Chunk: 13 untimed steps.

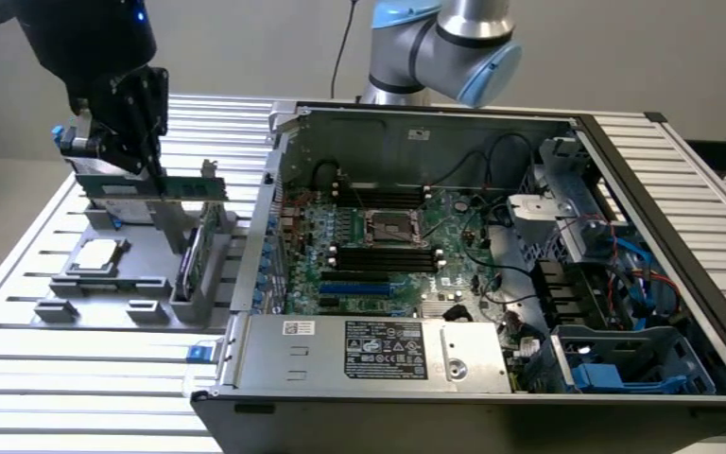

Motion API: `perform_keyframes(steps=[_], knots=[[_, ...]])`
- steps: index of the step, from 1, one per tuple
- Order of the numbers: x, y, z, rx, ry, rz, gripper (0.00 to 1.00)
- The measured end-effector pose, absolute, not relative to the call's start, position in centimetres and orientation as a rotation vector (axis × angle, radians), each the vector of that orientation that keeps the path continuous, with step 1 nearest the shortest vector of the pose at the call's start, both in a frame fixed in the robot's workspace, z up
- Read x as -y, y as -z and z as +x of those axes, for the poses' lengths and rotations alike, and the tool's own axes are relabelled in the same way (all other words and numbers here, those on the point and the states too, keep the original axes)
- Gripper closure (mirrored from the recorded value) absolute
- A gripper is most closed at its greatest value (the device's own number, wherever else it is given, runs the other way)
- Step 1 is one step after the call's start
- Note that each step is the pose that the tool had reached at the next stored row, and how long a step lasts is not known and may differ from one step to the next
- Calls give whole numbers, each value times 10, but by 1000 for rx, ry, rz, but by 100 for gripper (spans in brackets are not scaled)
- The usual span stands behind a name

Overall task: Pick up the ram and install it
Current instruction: 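Pick up the ram and move it above insertion slot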

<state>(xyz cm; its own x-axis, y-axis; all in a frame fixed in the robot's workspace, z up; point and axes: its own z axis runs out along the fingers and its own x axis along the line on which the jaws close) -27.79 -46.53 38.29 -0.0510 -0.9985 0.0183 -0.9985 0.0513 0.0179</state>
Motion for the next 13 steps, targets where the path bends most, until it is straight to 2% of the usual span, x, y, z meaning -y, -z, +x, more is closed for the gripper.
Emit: perform_keyframes(steps=[13], knots=[[458, -389, -237, 2263, 9, 2150, 86]])
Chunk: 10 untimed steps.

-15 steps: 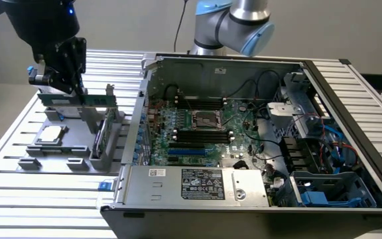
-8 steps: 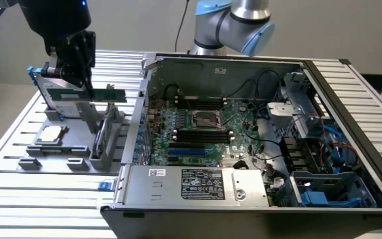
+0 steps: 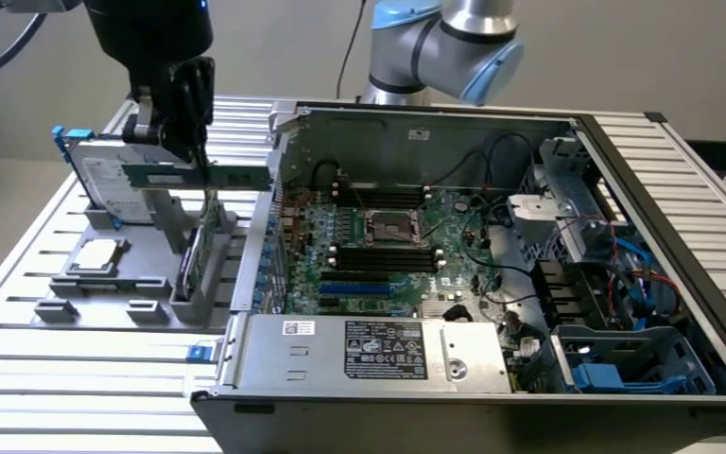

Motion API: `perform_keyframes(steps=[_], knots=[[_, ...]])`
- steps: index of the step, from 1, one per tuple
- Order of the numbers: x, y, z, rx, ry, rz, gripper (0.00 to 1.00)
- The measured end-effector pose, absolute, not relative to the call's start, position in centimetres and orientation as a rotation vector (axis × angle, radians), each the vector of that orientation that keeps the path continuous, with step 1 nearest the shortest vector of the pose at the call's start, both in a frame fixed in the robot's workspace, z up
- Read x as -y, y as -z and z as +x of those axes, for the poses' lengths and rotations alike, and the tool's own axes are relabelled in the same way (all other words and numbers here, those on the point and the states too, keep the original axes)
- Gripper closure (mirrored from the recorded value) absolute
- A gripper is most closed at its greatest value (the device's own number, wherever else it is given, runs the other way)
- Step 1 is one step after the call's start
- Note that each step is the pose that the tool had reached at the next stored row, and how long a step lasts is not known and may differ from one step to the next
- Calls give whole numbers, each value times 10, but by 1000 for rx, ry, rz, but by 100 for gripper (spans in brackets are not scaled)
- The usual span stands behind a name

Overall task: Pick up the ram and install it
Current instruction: 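Pick up the ram and move it above insertion slot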

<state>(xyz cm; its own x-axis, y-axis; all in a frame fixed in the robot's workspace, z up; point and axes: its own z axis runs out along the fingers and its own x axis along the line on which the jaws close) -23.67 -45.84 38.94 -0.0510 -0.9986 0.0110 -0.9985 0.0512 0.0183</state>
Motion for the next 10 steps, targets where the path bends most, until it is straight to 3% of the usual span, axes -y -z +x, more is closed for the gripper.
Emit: perform_keyframes(steps=[10], knots=[[455, -389, -195, 2266, 18, 2154, 86]])
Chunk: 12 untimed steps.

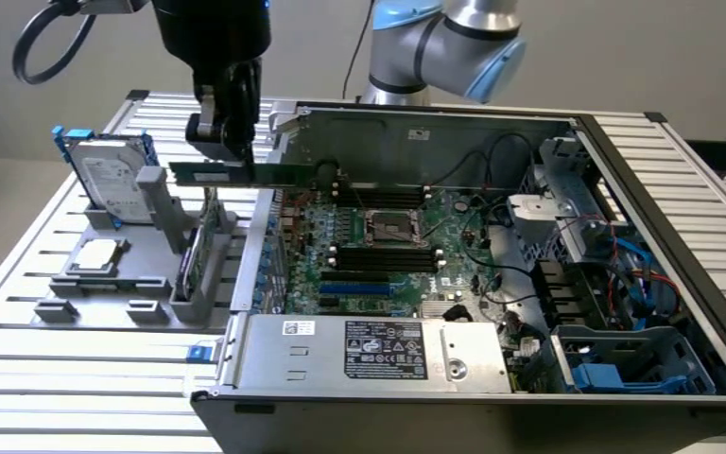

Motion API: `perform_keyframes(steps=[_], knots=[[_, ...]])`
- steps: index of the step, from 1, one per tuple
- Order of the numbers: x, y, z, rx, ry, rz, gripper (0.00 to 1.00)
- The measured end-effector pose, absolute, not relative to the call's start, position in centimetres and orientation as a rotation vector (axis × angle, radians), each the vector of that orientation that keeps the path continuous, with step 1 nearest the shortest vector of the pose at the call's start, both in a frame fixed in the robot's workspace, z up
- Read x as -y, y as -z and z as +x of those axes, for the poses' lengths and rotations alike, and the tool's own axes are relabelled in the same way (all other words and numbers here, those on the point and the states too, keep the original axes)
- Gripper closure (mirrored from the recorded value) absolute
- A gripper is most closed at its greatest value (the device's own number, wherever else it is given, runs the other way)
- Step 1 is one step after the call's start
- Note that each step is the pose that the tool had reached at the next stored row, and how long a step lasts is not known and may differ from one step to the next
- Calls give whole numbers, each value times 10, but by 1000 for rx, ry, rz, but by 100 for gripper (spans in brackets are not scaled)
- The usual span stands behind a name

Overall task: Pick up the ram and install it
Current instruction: 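Pick up the ram and move it above insertion slot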

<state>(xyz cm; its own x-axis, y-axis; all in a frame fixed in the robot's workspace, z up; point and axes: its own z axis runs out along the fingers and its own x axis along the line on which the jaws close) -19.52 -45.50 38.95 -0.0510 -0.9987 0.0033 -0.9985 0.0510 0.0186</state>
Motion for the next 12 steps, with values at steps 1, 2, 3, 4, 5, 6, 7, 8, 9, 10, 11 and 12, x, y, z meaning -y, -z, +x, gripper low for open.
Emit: perform_keyframes(steps=[1, 2, 3, 4, 5, 6, 7, 8, 9, 10, 11, 12], knots=[[455, -389, -191, 2267, 19, 2154, 86], [454, -389, -186, 2267, 20, 2154, 86], [454, -389, -182, 2268, 21, 2155, 86], [454, -390, -178, 2268, 22, 2155, 86], [453, -389, -173, 2269, 23, 2156, 86], [453, -389, -169, 2269, 24, 2156, 86], [453, -389, -165, 2270, 25, 2157, 86], [453, -389, -160, 2270, 26, 2157, 86], [452, -389, -155, 2271, 27, 2158, 86], [452, -389, -151, 2271, 29, 2158, 86], [452, -389, -146, 2272, 30, 2159, 86], [452, -389, -142, 2272, 31, 2159, 86]])
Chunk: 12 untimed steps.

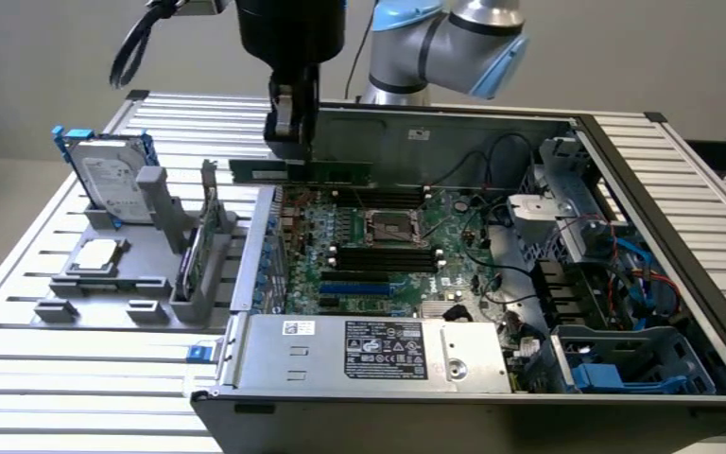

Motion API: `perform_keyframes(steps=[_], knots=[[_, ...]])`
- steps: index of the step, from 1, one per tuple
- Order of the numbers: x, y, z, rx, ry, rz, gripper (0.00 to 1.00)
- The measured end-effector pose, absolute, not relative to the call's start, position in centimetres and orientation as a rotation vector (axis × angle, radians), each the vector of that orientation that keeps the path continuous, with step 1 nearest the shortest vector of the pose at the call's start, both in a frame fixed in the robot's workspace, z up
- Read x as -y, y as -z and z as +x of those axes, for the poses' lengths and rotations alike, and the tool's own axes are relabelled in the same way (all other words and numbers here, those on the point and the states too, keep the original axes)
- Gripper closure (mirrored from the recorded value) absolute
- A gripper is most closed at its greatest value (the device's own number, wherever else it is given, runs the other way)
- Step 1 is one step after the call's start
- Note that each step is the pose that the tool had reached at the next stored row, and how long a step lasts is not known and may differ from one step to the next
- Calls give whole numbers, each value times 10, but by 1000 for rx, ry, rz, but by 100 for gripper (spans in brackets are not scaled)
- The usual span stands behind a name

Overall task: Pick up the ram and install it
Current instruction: 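Pick up the ram and move it above insertion slot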

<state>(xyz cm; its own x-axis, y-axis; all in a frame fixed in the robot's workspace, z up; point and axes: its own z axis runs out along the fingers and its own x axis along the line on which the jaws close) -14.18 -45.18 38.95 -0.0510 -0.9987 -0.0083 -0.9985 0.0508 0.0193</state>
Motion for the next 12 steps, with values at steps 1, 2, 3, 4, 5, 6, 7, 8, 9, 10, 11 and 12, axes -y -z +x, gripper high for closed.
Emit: perform_keyframes(steps=[1, 2, 3, 4, 5, 6, 7, 8, 9, 10, 11, 12], knots=[[451, -389, -137, 2272, 31, 2159, 86], [451, -389, -133, 2272, 32, 2159, 86], [450, -389, -129, 2272, 32, 2160, 86], [449, -389, -124, 2272, 32, 2160, 86], [449, -389, -120, 2273, 32, 2160, 86], [448, -388, -117, 2273, 32, 2160, 86], [447, -388, -113, 2273, 32, 2160, 86], [445, -387, -110, 2273, 31, 2160, 86], [444, -386, -106, 2273, 31, 2161, 86], [443, -385, -103, 2274, 30, 2161, 86], [442, -384, -99, 2274, 30, 2161, 86], [441, -383, -96, 2274, 30, 2161, 86]])
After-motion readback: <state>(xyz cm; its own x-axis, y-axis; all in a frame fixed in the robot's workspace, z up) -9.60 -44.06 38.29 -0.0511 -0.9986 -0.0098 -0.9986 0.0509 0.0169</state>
